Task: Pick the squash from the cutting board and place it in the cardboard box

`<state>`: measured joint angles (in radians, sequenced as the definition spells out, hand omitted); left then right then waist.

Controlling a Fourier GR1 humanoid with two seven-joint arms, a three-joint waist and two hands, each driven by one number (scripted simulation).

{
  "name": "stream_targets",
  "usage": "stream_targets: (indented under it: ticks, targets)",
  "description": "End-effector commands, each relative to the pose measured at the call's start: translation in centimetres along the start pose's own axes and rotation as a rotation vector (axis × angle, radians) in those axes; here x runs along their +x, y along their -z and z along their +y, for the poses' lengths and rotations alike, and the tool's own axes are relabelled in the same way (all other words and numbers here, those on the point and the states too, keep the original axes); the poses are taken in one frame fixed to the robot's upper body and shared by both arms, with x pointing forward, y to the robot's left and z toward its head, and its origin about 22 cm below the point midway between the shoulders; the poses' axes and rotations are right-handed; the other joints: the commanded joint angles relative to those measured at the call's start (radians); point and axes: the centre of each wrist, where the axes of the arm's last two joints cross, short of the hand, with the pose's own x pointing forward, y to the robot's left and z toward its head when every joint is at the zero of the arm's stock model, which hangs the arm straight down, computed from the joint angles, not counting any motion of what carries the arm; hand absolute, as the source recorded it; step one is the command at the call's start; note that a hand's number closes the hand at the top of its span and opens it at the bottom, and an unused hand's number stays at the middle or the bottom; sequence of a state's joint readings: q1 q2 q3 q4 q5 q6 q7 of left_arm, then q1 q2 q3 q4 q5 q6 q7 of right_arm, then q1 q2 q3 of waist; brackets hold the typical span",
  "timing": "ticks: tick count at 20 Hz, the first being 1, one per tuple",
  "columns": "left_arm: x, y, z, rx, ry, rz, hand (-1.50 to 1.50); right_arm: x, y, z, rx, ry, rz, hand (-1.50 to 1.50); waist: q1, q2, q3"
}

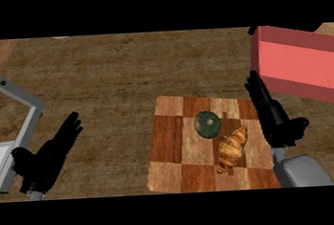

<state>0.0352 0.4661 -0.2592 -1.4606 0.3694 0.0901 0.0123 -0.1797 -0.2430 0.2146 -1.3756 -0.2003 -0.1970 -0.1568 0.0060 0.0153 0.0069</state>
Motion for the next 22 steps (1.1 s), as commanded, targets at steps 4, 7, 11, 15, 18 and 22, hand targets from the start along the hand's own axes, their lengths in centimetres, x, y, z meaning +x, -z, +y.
stream_targets:
  ticks: [4, 7, 11, 15, 18, 22]
  targets:
    - [6.2, 3.1, -2.6, -0.082, 0.133, -0.221, 0.00, -1.9, -2.3, 5.7, 0.147, -0.101, 0.050, -1.50, -0.015, -0.016, -0.007]
    - [4.7, 2.4, -2.6, -0.072, 0.110, -0.195, 0.00, 3.9, 0.7, 5.5, -0.215, 0.293, -0.241, -1.50, -0.132, -0.082, 0.049]
    - [6.8, 3.7, -4.4, -0.135, 0.177, -0.286, 0.00, -3.2, -3.0, -0.6, 0.144, -0.806, -0.195, -1.50, -0.050, -0.019, -0.013]
    - [6.0, 3.5, -5.4, -0.149, 0.168, -0.281, 0.00, -2.6, -4.3, 0.6, 0.162, -1.009, -0.353, -1.50, -0.038, -0.025, -0.012]
    - [7.3, 4.1, -6.0, -0.144, 0.192, -0.298, 0.00, -1.3, -7.4, 0.4, 0.143, -1.076, -0.353, -1.50, -0.047, -0.027, -0.010]
    - [8.1, 4.5, -5.6, -0.139, 0.172, -0.276, 0.00, 4.7, -7.5, 1.2, 0.167, -1.183, -0.270, -1.50, -0.043, -0.028, -0.011]
